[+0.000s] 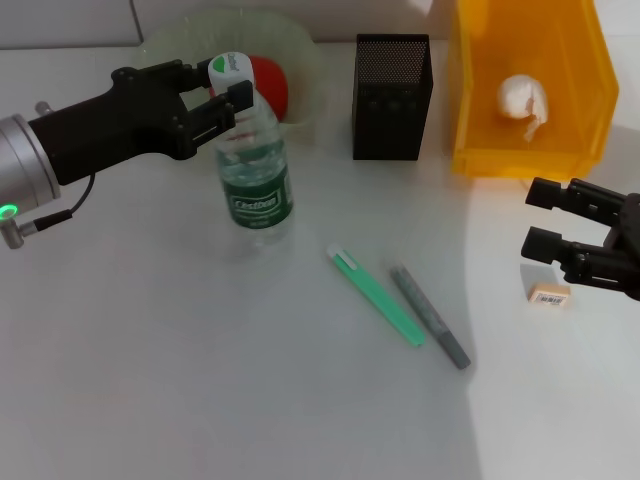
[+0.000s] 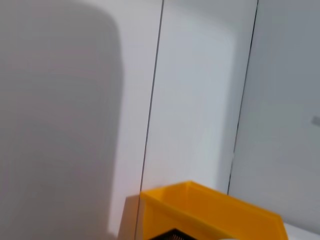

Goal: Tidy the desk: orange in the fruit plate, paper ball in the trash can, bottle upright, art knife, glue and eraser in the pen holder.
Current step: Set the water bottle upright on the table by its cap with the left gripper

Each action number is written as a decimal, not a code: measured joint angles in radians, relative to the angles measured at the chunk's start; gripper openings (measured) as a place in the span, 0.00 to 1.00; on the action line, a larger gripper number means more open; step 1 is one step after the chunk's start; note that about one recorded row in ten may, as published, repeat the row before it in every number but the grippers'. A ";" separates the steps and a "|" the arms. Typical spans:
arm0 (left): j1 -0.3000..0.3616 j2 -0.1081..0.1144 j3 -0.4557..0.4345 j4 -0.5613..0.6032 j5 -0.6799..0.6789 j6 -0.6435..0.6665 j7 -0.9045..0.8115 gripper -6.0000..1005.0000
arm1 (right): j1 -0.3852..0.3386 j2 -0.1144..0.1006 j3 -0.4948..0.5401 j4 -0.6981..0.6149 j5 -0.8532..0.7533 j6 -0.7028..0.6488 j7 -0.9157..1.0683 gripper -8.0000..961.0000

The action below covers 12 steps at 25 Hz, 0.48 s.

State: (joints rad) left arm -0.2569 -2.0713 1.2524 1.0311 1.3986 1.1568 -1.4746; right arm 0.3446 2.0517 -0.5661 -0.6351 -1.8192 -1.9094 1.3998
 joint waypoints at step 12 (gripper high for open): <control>-0.086 -0.002 -0.001 -0.547 -0.506 0.189 0.757 0.44 | 0.014 -0.005 0.017 0.062 -0.003 0.027 -0.008 0.88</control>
State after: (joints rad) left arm -0.3425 -2.0732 1.2512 0.4845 0.8927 1.3456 -0.7175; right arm 0.3590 2.0467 -0.5491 -0.5729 -1.8219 -1.8824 1.3917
